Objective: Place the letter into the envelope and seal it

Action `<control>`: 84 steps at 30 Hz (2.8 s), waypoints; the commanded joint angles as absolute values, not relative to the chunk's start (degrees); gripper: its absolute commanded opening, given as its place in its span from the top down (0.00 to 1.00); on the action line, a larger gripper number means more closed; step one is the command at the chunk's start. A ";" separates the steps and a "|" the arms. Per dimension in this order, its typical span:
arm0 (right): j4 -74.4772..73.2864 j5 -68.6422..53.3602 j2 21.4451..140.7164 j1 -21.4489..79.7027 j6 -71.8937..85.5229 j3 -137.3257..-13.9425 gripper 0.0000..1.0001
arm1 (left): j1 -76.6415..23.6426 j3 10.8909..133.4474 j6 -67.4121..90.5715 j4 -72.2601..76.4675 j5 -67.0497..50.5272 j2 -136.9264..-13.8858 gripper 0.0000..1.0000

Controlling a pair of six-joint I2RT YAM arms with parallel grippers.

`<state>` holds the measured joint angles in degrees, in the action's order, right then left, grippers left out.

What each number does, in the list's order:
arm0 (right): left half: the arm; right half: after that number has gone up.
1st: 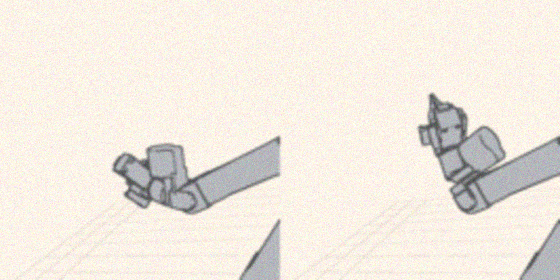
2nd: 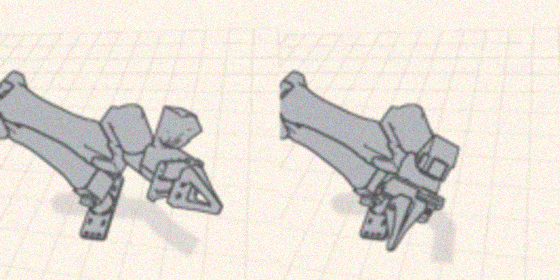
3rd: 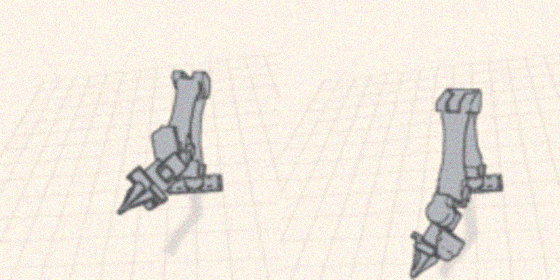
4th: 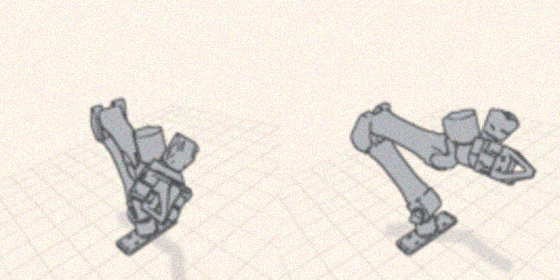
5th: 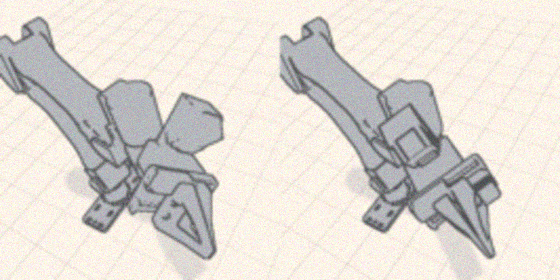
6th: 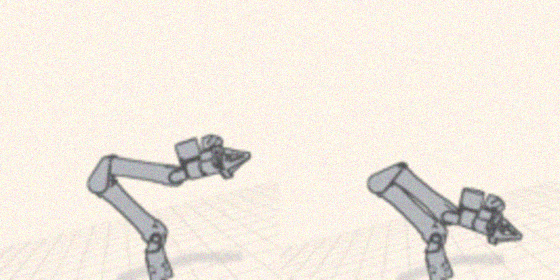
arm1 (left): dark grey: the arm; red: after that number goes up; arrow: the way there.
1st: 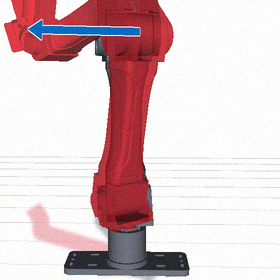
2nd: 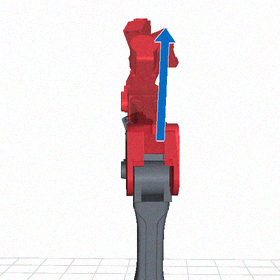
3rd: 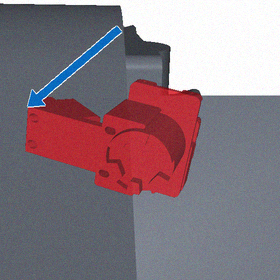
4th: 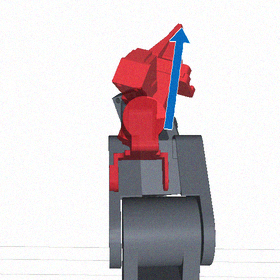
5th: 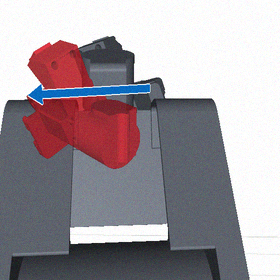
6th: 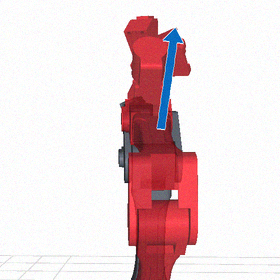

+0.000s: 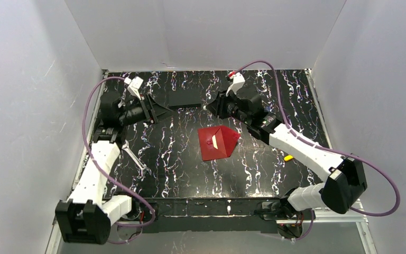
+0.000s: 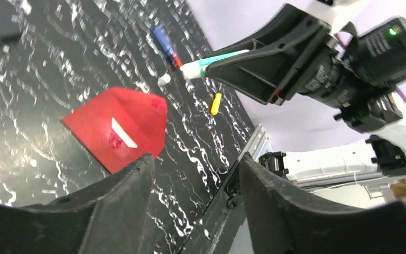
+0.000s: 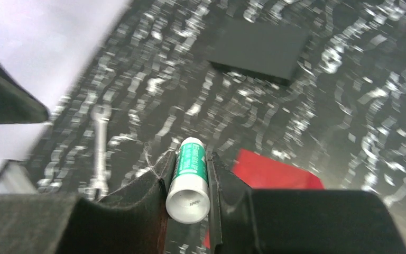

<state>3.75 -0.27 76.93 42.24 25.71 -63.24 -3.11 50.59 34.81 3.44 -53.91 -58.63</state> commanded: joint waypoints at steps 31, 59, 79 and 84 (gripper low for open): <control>-15.91 19.97 99.74 52.78 25.14 -67.11 0.99 | -22.06 73.36 48.63 -2.76 -36.73 -118.24 1.00; -2.60 33.06 105.03 55.46 24.80 -62.23 0.99 | -22.70 73.08 38.10 -16.00 -28.12 -121.03 1.00; -11.61 19.63 97.93 56.07 24.67 -60.44 0.99 | -22.61 76.88 44.97 -21.80 -20.46 -124.09 1.00; -12.07 23.42 100.83 56.03 24.10 -61.48 0.99 | -22.61 76.51 44.87 -21.45 -21.19 -124.25 1.00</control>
